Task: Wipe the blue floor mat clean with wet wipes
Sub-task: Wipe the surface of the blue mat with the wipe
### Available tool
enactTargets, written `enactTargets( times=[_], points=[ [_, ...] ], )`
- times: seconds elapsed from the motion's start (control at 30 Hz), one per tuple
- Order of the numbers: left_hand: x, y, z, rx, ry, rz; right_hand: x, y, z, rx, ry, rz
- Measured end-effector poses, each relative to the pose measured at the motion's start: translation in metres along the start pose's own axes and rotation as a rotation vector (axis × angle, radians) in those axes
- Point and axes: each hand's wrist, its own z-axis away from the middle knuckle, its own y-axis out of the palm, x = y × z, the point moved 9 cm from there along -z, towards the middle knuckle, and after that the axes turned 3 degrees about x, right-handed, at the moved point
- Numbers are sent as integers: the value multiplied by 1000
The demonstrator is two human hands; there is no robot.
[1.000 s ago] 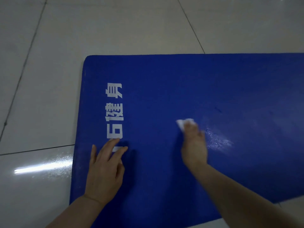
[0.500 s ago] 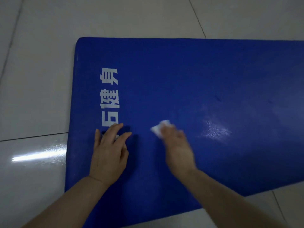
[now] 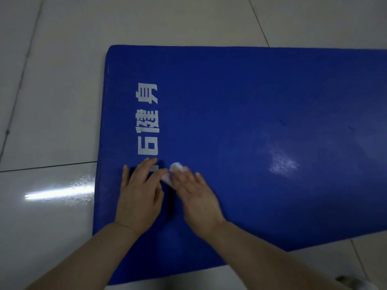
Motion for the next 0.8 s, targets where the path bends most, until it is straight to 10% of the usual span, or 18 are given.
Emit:
enactTargets(
  times=[0.2,0.53,0.8],
  points=[
    [-6,-4,10,-50,56,-10,-161,-36,60,-65,705,-47],
    [-8,-4,9,7,37,-33,7,9,56,11,-13,24],
    [-20,-9,13,32,46,-48,-148,-37,84,-11,661,33]
  ],
)
